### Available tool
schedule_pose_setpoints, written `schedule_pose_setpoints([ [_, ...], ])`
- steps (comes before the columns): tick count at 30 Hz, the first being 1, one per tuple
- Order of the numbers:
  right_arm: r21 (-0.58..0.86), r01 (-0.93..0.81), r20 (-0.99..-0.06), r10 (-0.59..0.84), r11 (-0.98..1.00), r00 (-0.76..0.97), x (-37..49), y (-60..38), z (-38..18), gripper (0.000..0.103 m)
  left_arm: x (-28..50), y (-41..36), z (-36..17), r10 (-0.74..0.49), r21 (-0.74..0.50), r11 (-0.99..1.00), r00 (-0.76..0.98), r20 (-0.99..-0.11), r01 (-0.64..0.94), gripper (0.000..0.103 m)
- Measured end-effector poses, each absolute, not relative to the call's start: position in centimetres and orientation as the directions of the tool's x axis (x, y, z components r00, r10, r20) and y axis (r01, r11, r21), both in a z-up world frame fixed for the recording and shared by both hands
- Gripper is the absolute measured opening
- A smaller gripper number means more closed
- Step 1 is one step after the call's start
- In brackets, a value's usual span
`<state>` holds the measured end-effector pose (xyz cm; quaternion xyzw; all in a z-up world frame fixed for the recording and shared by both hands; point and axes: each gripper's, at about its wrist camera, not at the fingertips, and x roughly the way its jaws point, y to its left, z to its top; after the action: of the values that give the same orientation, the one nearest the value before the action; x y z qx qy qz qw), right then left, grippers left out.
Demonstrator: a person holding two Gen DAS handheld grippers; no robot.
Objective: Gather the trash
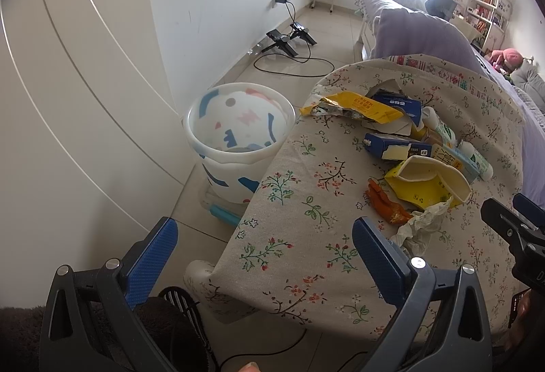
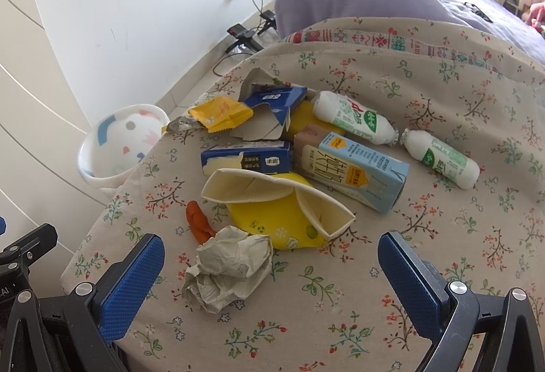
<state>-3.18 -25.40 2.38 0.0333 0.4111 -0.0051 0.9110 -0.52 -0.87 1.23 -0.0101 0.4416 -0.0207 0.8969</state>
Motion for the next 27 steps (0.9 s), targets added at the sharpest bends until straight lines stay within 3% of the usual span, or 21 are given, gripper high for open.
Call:
schedule_pose_setpoints([
  [27, 0.056, 0.041, -0.734, 0.014, 0.998, 0.679, -2.9, -25.7, 3.6, 0.103, 0.1, -1.5, 2.4, -0.064, -0.042, 0.998, 0.62, -0.782, 0.05, 0.103],
])
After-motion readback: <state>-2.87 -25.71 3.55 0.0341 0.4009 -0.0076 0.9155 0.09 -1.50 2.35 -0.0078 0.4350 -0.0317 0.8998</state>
